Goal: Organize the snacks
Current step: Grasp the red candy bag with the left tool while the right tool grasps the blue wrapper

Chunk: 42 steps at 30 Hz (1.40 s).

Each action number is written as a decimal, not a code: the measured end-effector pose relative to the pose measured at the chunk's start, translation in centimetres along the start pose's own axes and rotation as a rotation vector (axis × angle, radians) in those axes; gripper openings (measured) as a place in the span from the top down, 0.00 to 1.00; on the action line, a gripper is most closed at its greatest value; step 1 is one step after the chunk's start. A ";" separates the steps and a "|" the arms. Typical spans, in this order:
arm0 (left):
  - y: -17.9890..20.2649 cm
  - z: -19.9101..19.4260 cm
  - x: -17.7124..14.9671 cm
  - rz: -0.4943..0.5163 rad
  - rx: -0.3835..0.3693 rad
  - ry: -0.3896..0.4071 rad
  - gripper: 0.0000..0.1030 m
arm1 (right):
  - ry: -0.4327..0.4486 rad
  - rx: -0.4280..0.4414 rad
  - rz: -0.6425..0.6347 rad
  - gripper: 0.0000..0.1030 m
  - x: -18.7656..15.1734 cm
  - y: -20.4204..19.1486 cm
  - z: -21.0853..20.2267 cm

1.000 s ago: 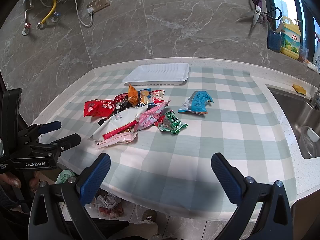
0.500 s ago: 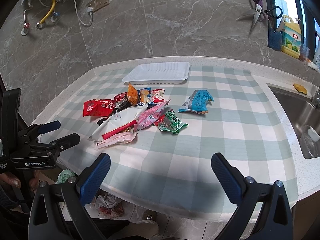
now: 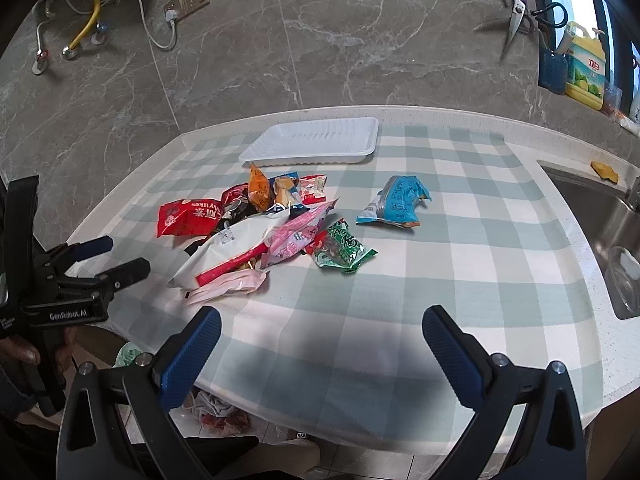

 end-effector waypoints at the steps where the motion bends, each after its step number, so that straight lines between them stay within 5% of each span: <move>1: -0.5 0.3 0.3 0.003 0.008 -0.001 0.00 | -0.002 -0.001 0.002 0.00 0.0 0.0 0.2; 10: -5.0 5.1 3.6 0.149 0.082 -0.044 0.00 | -0.033 -0.015 0.043 0.00 1.3 1.1 2.8; 17: -5.6 10.1 6.2 0.392 0.063 -0.098 0.00 | -0.051 -0.044 0.075 0.00 2.8 2.3 5.4; 22: -4.8 14.3 6.5 0.578 0.050 -0.165 0.00 | -0.064 -0.075 0.097 0.00 3.9 3.3 7.2; 31: -4.0 20.6 5.2 0.764 0.024 -0.292 0.00 | -0.095 -0.156 0.137 0.00 5.9 5.9 10.5; 37: -4.8 22.1 5.1 0.696 -0.062 -0.340 0.00 | -0.134 -0.220 0.181 0.00 7.2 8.4 13.4; 42: -7.0 23.9 4.6 0.468 -0.159 -0.446 0.00 | -0.189 -0.235 0.218 0.07 7.7 9.8 16.2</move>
Point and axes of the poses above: each gripper's, at about its wrist camera, not at the fingertips, and z roughly the way its jaws point, y to its right, x to its top, the point moved 10 cm from there along z, roughly the way its jaws point, and after that the axes turned 2 degrees about y, right-handed, at the moved point
